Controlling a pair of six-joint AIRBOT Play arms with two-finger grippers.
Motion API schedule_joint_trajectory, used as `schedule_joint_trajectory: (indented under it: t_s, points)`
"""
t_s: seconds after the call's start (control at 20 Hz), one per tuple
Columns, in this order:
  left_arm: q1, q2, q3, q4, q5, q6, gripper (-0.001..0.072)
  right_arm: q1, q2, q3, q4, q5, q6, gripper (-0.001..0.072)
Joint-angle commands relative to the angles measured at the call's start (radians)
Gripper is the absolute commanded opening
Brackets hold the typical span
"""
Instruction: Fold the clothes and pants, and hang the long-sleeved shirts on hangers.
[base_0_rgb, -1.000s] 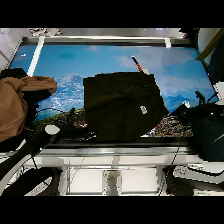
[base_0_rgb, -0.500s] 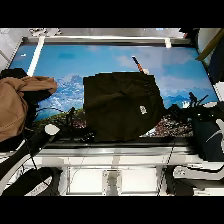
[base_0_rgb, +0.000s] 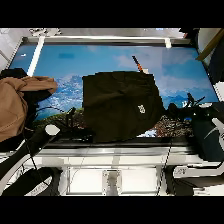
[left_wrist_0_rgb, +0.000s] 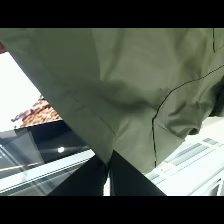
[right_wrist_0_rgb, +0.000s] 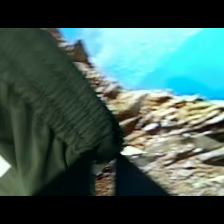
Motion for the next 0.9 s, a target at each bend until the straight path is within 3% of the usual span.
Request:
schedule_joint_trajectory:
  t_s: [0.0,0.15,0.3,0.45,0.55,0.7,0.85]
  points:
    - [0.001,0.001,0.018,0.052,-0.016,0.0,0.001,0.001,0.005,0.022,0.021,0.049,-0.032,0.0056]
    - [0.005,0.001,0.096,0.216,-0.101,-0.078,0.001,-0.002,0.052,0.067,0.012,0.153,-0.052,0.0019]
    - [0.005,0.001,0.218,0.436,-0.29,-0.162,0.001,-0.001,0.163,0.109,-0.046,0.298,-0.056,0.0019]
    - [0.005,0.007,0.354,0.615,-0.573,-0.167,0.0011,-0.001,0.309,0.128,-0.075,0.439,-0.056,0.0019]
    - [0.005,0.026,0.438,0.681,-0.688,-0.167,0.001,-0.001,0.418,0.128,-0.071,0.458,-0.043,0.0019]
    - [0.005,0.055,0.573,0.692,-0.694,-0.195,0.0011,-0.001,0.531,0.129,-0.044,0.458,0.023,0.0018]
    - [0.005,0.029,0.7,0.784,-0.508,-0.303,0.0011,0.021,0.549,0.128,-0.016,0.421,0.037,0.0018]
